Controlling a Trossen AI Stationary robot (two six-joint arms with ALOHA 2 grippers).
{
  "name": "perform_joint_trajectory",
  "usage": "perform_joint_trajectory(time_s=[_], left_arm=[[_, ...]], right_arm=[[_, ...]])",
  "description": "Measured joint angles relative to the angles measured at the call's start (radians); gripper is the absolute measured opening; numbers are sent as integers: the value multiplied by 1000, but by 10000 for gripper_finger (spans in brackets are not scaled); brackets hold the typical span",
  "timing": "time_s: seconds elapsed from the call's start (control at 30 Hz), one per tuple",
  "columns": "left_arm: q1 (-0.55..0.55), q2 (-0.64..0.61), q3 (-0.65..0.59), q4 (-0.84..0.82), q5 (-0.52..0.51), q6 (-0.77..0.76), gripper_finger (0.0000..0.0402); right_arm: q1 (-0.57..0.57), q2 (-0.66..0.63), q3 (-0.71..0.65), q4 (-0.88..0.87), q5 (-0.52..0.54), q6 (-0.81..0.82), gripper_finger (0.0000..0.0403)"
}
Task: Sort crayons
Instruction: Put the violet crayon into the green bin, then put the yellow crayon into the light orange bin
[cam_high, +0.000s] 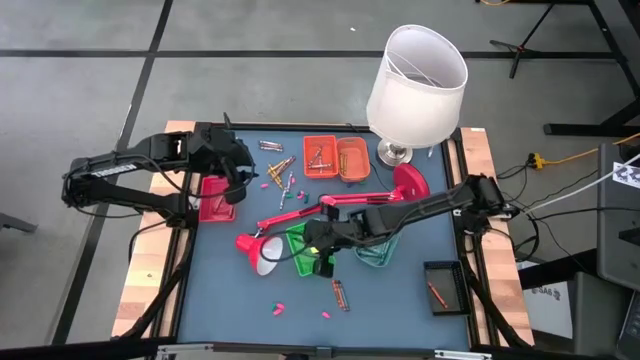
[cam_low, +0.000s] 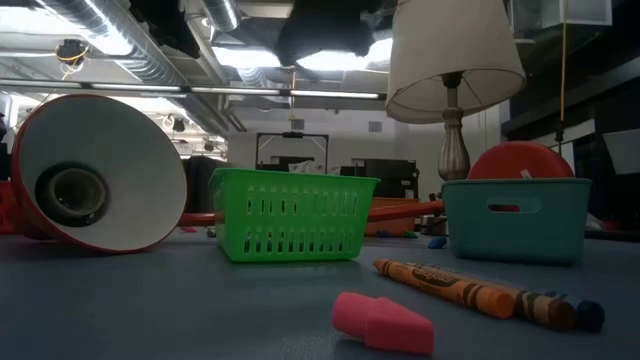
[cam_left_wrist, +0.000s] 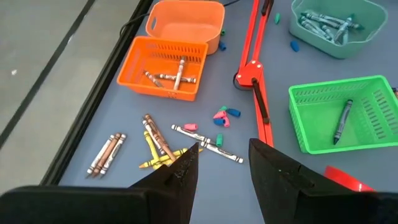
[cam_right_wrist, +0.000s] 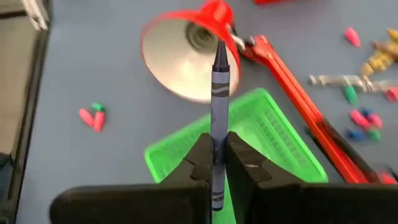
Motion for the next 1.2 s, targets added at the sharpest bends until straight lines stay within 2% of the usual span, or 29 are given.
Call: perform_joint_trajectory(time_s=[0.17, 0.3, 0.5, 0.67, 0.77, 1.0, 1.2], left_arm=[[43, 23, -2, -2, -1, -15, 125], [103, 68, -2, -3, -1, -14, 125], [202, 175, -1, 5, 9, 62, 125], [289, 289, -1, 23, 92, 136, 125], [335, 366, -1, 50, 128, 174, 125], [417, 534, -1, 136, 163, 209, 125], [471, 665, -1, 170, 164, 230, 125]], right_arm=[[-21, 20, -44, 86, -2, -14, 21], [-34, 47, -51, 78, -1, -10, 21], [-34, 78, -53, 82, -48, -10, 21], [-32, 93, -52, 90, -57, -9, 25], [-32, 100, -52, 87, -77, -8, 48], [-32, 109, -51, 89, -89, -7, 130], [-38, 80, -51, 44, -88, -8, 144]])
